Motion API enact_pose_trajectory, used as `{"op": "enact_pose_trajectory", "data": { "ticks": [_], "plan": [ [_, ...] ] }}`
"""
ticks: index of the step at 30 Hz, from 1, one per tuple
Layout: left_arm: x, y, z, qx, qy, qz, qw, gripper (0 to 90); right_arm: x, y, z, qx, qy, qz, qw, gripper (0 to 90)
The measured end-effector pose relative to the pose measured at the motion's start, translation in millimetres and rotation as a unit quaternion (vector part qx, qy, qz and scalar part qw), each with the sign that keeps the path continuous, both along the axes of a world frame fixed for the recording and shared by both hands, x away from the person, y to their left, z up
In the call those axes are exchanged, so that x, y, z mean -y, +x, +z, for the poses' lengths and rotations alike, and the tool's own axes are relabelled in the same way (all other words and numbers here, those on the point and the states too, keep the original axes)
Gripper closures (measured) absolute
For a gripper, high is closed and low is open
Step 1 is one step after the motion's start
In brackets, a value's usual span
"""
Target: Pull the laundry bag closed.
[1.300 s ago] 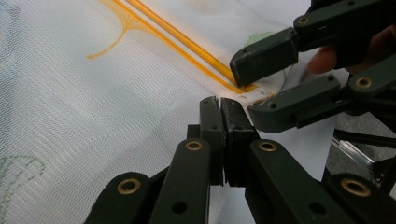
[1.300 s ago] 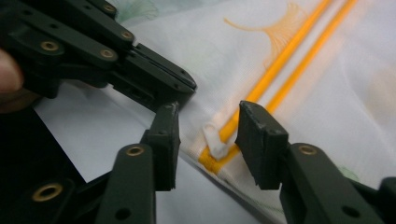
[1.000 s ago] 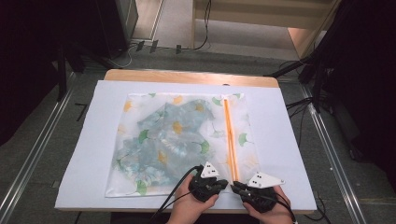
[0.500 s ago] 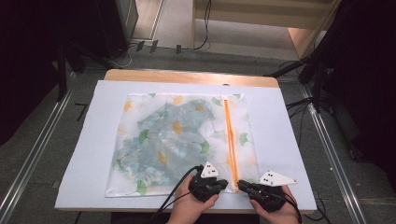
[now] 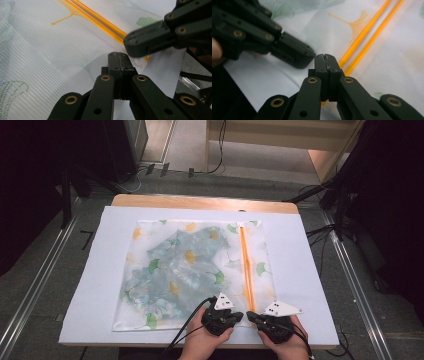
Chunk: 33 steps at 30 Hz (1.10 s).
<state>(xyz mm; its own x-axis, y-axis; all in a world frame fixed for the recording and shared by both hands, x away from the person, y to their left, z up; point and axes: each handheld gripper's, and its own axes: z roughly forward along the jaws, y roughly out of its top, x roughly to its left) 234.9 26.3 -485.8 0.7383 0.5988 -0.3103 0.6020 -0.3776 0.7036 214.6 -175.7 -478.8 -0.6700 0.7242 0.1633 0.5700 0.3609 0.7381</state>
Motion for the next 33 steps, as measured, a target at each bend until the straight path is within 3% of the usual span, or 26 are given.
{"op": "enact_pose_trajectory", "data": {
  "ticks": [5, 12, 16, 19, 22, 23, 24, 27, 28, 29, 32, 33],
  "plan": [
    [0.2, -0.3, 0.0, -0.001, -0.002, 0.002, 1.0000, 90.0, 8.3, -8.9, 4.4, -0.004, 0.007, 0.031, 0.9995, 90.0],
    [0.1, -0.2, 0.0, 0.000, 0.000, 0.000, 1.0000, 90.0, 24.0, -13.0, 6.4, -0.003, 0.002, -0.003, 1.0000, 87.8],
    [0.1, 0.1, 0.0, -0.001, -0.001, -0.001, 1.0000, 90.0, 29.8, -12.6, 9.6, 0.014, 0.030, -0.010, 0.9994, 88.1],
    [0.1, 0.2, -0.1, -0.001, -0.002, -0.001, 1.0000, 90.0, 25.8, -12.5, 9.4, 0.021, 0.024, -0.009, 0.9995, 87.7],
    [0.2, 0.2, -0.2, -0.002, -0.003, 0.000, 1.0000, 90.0, 17.6, -11.2, 7.1, 0.021, 0.020, 0.004, 0.9996, 81.5],
    [0.2, 0.1, -0.2, -0.001, -0.003, 0.000, 1.0000, 90.0, 10.5, -9.8, 3.3, 0.020, 0.005, 0.017, 0.9996, 70.5],
    [0.1, 0.2, -0.2, -0.002, -0.003, 0.000, 1.0000, 90.0, 7.9, -9.5, 1.0, 0.017, -0.009, 0.021, 0.9996, 65.1],
    [0.0, 0.2, -0.2, -0.002, -0.003, -0.001, 1.0000, 90.0, 6.3, -9.5, -3.0, 0.015, -0.021, 0.029, 0.9992, 61.7],
    [0.0, 0.1, -0.2, -0.003, -0.004, 0.000, 1.0000, 90.0, 6.5, -10.2, -3.0, 0.018, -0.022, 0.029, 0.9992, 62.4],
    [0.1, 0.2, -0.2, -0.002, -0.004, 0.000, 1.0000, 90.0, 8.4, -10.6, -1.8, 0.020, -0.026, 0.023, 0.9992, 70.4],
    [-0.2, 0.2, -0.2, -0.001, -0.002, -0.002, 1.0000, 90.0, 11.6, -10.9, 0.4, 0.015, -0.018, 0.019, 0.9995, 75.7],
    [-0.1, 0.0, 0.0, -0.001, -0.001, -0.003, 1.0000, 90.0, 15.5, -10.8, 2.6, 0.012, -0.013, 0.008, 0.9998, 84.0]
  ]
}}
